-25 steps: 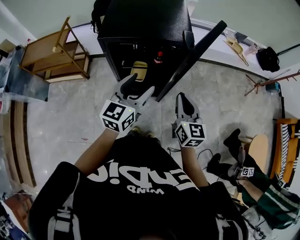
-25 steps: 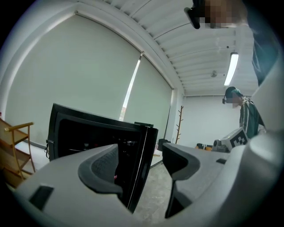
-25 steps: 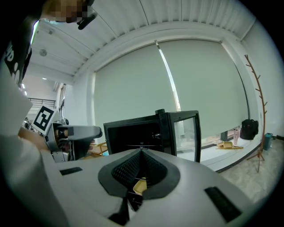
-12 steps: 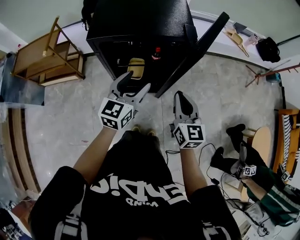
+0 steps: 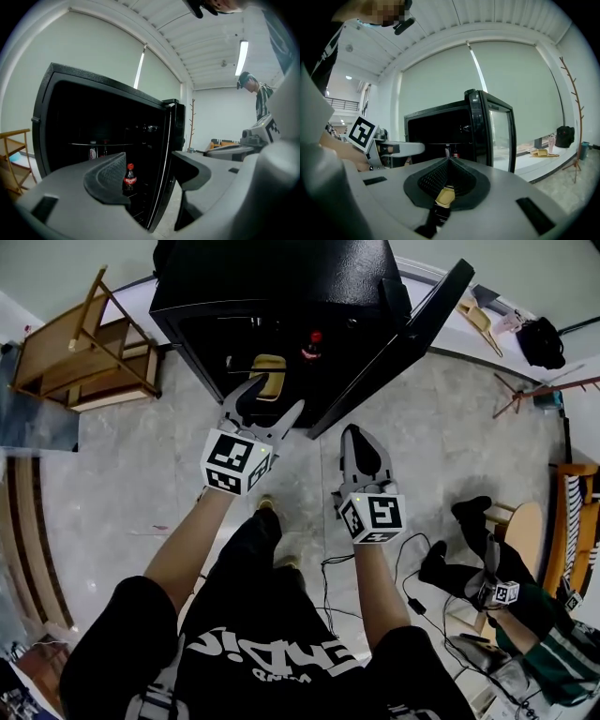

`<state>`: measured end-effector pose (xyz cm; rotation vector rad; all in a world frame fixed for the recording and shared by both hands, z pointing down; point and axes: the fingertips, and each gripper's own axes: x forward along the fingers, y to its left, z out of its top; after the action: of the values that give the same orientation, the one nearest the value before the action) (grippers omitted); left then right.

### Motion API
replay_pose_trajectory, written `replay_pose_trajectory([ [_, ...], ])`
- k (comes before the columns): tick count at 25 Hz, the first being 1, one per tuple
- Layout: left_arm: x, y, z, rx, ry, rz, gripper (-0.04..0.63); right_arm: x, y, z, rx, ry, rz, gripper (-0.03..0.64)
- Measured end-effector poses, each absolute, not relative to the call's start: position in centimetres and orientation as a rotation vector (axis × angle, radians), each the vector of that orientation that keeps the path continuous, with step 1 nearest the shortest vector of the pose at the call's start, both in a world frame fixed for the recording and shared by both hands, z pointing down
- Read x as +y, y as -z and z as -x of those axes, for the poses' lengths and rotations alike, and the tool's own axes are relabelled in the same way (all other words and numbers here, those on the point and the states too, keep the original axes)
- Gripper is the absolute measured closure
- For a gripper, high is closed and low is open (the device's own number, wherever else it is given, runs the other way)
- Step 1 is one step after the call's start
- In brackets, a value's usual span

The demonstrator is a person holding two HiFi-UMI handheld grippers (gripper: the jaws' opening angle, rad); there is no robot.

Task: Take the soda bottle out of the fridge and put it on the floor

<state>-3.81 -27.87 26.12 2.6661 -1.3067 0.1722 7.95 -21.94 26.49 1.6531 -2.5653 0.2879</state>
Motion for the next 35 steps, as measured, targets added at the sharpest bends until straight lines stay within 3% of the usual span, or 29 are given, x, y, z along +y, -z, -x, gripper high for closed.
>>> replay_pose_trajectory([
  [14, -29.8, -33.5, 3.0, -1.4, -0.156, -2.626, 0.293, -21.4, -31.3, -7.4, -2.618, -0.288, -1.665, 0.594],
  [35, -41.5, -45.8, -1.7, -1.384, -0.233, -2.629, 0.287, -24.6, -39.6, -7.8, -2.629, -0.32, -1.659, 0.594],
])
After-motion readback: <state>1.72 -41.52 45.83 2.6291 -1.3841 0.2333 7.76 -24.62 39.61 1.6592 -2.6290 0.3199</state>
